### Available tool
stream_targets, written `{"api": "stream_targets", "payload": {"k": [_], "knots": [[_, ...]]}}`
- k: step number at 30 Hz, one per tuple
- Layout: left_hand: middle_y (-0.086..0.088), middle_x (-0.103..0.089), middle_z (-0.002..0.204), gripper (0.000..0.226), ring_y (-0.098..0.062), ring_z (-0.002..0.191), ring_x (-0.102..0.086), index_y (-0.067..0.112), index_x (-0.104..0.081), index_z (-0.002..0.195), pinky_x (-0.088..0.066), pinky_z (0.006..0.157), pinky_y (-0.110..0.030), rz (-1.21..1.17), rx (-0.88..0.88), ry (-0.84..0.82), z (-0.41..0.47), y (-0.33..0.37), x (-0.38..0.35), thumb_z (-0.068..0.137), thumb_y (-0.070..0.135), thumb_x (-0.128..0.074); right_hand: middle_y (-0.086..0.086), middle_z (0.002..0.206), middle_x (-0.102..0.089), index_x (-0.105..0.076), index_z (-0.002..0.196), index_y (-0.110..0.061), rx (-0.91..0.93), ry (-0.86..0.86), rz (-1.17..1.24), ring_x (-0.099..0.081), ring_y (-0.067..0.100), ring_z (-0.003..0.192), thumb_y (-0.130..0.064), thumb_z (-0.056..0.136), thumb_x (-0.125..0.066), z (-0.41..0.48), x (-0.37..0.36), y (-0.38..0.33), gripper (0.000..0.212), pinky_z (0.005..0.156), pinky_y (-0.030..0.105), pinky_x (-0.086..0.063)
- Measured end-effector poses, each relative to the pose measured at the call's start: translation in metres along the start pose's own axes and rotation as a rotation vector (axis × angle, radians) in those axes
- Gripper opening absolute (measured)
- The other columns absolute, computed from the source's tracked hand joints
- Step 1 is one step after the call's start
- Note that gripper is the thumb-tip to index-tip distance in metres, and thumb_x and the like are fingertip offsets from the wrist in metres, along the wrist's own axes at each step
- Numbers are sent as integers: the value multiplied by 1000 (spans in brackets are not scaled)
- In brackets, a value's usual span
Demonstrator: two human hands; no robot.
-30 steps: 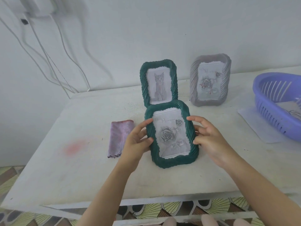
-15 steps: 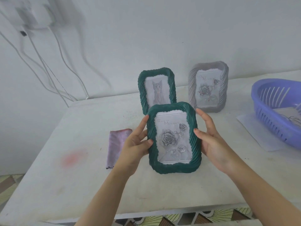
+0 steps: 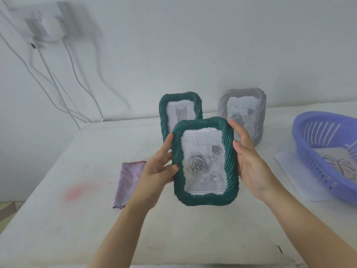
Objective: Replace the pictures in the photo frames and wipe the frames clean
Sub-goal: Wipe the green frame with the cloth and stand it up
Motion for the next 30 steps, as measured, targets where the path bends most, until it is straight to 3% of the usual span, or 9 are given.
{"api": "stream_targets", "payload": {"k": [8, 11, 16, 20, 23, 26, 30], "knots": [[4, -61, 126, 70, -16, 96, -62, 41, -35, 136, -52, 75, -30, 39, -46, 83, -7, 9, -3, 80, 2, -50, -12, 140, -46, -37, 134, -39, -56, -80, 60, -46, 9, 127, -31, 85, -43, 13, 1, -3, 51, 95, 32, -40], [7, -61, 125, 71, -14, 93, -63, 41, -34, 136, -52, 73, -28, 38, -67, 120, -13, 10, -1, 79, 2, -50, -15, 137, -48, -39, 132, -41, -69, -126, 61, -49, 6, 124, -33, 86, -42, 17, -5, -1, 47, 90, 29, -43], [7, -61, 125, 71, -11, 104, -61, 42, -33, 136, -52, 79, -26, 58, -99, 202, -24, 12, 12, 79, 1, -48, -14, 133, -53, -40, 130, -41, -109, -236, 84, -53, 10, 120, -34, 88, -40, 25, -21, 4, 43, 81, 21, -49], [7, -61, 125, 74, -12, 109, -59, 39, -33, 138, -51, 87, -26, 62, -103, 287, -29, 18, 34, 84, -9, -45, -12, 121, -61, -41, 125, -46, -175, -377, 76, -62, 11, 91, -40, 89, -39, 38, -45, 7, 37, 74, 24, -47], [6, -62, 124, 76, -10, 103, -61, 40, -34, 137, -51, 79, -21, 77, -113, 357, -28, 27, 56, 89, -19, -31, -5, 102, -65, -44, 122, -44, -207, -431, 69, -59, 15, 74, -42, 87, -38, 54, -64, 12, 35, 70, 28, -42], [5, -64, 118, 78, -9, 98, -62, 38, -37, 135, -50, 75, -20, 68, -111, 413, -24, 36, 83, 87, -23, -26, 1, 100, -64, -48, 117, -39, -223, -445, 103, -56, 19, 77, -42, 88, -39, 74, -83, 18, 31, 72, 32, -41], [5, -68, 113, 80, -11, 98, -63, 33, -42, 131, -52, 75, -22, 55, -85, 427, -12, 40, 111, 82, -27, -21, 2, 116, -57, -51, 114, -33, -235, -427, 127, -58, 21, 100, -41, 94, -36, 101, -108, 27, 26, 89, 41, -44]]}}
Point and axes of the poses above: each hand's wrist, its own z-axis towards the middle knuckle, its own x-axis out of the back of the hand, y = z × x, the point moved 8 cm from there along z, towards the middle knuckle
